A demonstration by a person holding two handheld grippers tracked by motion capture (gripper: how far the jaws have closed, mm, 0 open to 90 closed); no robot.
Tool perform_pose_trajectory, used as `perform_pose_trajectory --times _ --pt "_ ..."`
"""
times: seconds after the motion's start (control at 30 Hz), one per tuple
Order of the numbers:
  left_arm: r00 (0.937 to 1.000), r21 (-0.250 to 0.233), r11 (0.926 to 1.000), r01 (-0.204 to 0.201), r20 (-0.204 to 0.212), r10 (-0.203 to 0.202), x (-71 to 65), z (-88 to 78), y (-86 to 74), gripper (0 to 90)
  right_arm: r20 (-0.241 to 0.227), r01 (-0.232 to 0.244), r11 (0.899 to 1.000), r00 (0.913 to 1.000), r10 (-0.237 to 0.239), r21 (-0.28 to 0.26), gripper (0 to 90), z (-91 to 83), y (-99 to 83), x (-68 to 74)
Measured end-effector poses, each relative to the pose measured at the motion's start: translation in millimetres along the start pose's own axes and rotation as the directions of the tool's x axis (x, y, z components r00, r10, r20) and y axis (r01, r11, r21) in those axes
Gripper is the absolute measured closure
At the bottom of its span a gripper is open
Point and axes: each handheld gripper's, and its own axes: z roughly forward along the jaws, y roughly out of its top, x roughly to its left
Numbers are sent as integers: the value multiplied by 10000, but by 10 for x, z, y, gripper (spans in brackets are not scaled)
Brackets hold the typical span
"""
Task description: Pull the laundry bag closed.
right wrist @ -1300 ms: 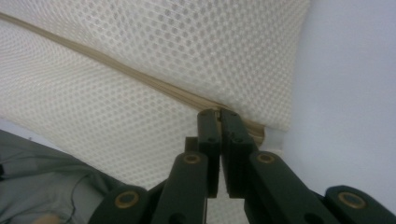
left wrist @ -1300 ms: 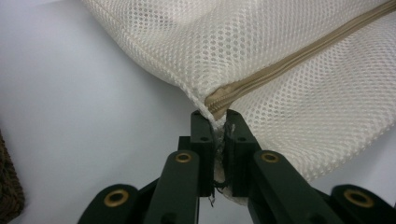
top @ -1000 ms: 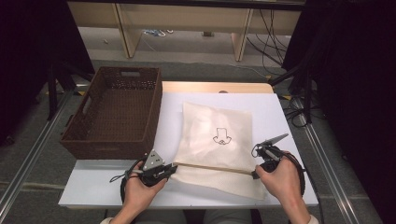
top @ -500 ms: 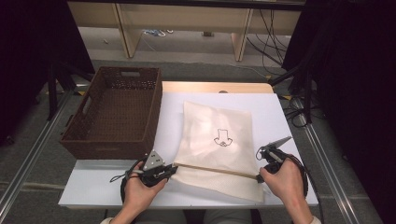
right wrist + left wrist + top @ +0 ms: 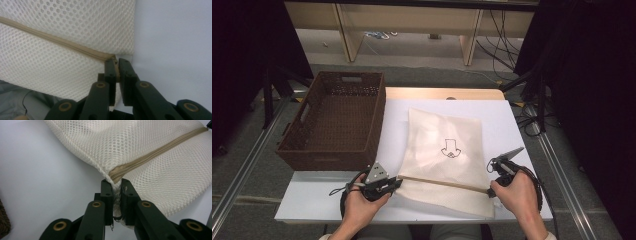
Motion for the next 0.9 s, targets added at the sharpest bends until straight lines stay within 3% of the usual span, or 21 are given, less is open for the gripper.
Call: perform_pose_trajectory --times 0.03,0.07,0.13,0.17,0.2,0.23,0.27,0.3,0.33,0.4,0.5,0.6,0.63,0.73,0.77,0.9 --pt "10000 22 10000 69 -4 -69 -3 0 -7 792 -9 247 9997 9997 -247 -18 829 -6 3 -11" --pt "9997 -125 9996 243 -8 -243 -14 7 -14 783 -56 -344 9990 9994 346 276 817 -39 -3 33" --pt "9999 -31 9999 118 45 -118 -4 -18 -22 756 -242 -19 9999 9997 17 -101 784 -40 -9 12" --pt "9999 -33 9999 117 55 -117 -13 -40 -25 738 -330 -157 9997 9993 150 -209 771 -51 -7 23" --pt "9994 -251 9992 321 142 -317 -32 -41 -35 711 -415 -118 9978 9991 91 -647 748 -47 -9 33" --pt "9995 -179 9994 292 114 -290 -36 -57 -42 673 -583 -90 9986 9983 60 -518 719 -73 -6 41" --pt "9998 -273 9995 155 139 -151 -37 -69 -64 628 -786 -357 9981 9964 317 -498 703 -89 -12 70" --pt "10000 -151 9999 22 68 -21 -35 -87 -76 573 -1004 -80 9973 9949 7 -724 696 -102 -10 62" --pt "9999 -335 9994 119 68 -117 -41 -89 -103 525 -1051 81 9968 9943 -165 -793 694 -117 -13 65" --pt "10000 -461 9989 45 23 -44 -43 -124 -132 443 -1402 33 9939 9899 -187 -1098 663 -163 -18 93" --pt "10000 -912 9958 66 23 -64 -61 -165 -146 361 -1614 306 9828 9850 -606 -1821 631 -217 -8 79" --pt "9999 -1100 9938 -159 -3 160 -91 -192 -136 323 -1806 -280 9756 9835 -121 -2178 595 -274 -5 55" --pt "9998 -1142 9932 -216 25 220 -95 -191 -133 313 -1682 -57 9668 9850 -387 -2557 597 -263 2 -6" --pt "9993 -1298 9909 -346 91 361 -106 -185 -123 301 -1821 -732 9670 9829 285 -2439 582 -277 13 -74" --pt "9993 -1363 9899 -382 -5 385 -110 -190 -120 299 -1747 -403 9602 9846 -89 -2763 572 -249 26 -155" --pt "9987 -1611 9856 -512 -43 512 -99 -212 -102 296 -1845 -1002 9543 9816 486 -2816 557 -244 54 -238"
